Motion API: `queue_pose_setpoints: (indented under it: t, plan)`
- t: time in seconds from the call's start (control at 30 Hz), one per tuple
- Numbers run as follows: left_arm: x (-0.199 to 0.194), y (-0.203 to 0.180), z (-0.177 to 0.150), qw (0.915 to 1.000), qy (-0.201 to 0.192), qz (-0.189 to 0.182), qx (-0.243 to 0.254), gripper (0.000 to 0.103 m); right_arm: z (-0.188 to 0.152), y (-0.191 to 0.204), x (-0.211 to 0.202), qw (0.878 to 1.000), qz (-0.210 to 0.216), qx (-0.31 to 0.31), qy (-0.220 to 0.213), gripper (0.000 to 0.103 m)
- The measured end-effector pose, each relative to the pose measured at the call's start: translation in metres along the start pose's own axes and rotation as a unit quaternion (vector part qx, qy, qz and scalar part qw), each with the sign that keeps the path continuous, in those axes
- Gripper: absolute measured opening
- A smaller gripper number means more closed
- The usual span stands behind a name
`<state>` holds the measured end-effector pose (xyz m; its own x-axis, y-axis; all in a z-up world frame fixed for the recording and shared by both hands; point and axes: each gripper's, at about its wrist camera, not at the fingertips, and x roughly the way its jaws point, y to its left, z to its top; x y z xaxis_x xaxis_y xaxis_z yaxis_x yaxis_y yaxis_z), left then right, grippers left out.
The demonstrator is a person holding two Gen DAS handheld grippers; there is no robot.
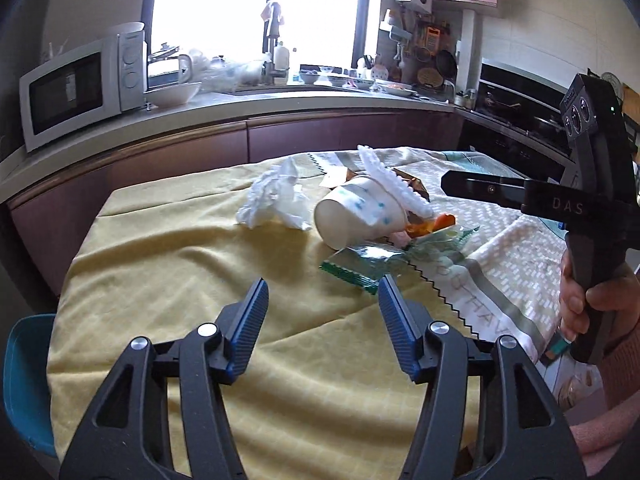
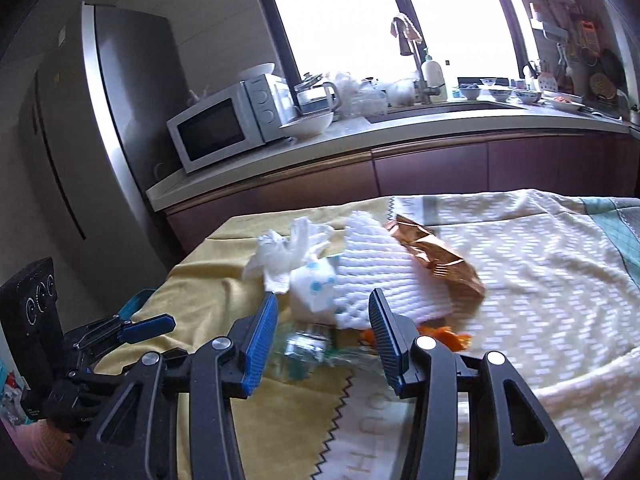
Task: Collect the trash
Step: 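Move both open tools back over the table, then close the left tool on the green plastic wrapper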
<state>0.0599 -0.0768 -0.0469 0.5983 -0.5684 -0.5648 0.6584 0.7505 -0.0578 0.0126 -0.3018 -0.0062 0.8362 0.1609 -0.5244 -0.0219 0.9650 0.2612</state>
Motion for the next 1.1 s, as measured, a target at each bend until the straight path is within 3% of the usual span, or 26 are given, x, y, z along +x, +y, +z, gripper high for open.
queue_pose_setpoints:
  t: [0.13, 0.4, 0.57, 0.73, 0.87, 0.93, 1.1]
  plan:
    - [0.023, -0.018, 0.007, 0.9996, 0.021, -0.012, 0.018, 0.058, -0.01, -0.018, -0.004, 1.0, -0.015, 0.007, 0.01, 0.045]
    - [0.064, -0.035, 0.017, 0.9977, 0.06, 0.009, 0.032, 0.057, -0.035, -0.028, 0.004, 0.999, -0.021, 0.004, 0.041, 0.045]
    - [0.081, -0.034, 0.019, 0.996, 0.085, 0.012, 0.024, 0.043, -0.041, -0.031, 0.011, 0.998, -0.024, 0.003, 0.05, 0.045]
    - [0.083, -0.029, 0.019, 0.9959, 0.089, 0.007, 0.011, 0.02, -0.042, -0.034, 0.013, 0.998, -0.025, 0.0, 0.052, 0.045]
    - [0.082, -0.027, 0.018, 0.996, 0.089, 0.003, 0.005, 0.011, -0.042, -0.032, 0.012, 0.998, -0.025, -0.008, 0.052, 0.034]
    - [0.078, -0.026, 0.018, 0.9964, 0.084, 0.005, 0.006, 0.009, -0.042, -0.032, 0.013, 0.998, -0.024, -0.012, 0.055, 0.022]
    - [0.065, -0.025, 0.017, 0.9975, 0.071, 0.002, 0.007, 0.006, -0.042, -0.029, 0.011, 0.998, -0.019, -0.016, 0.055, 0.014]
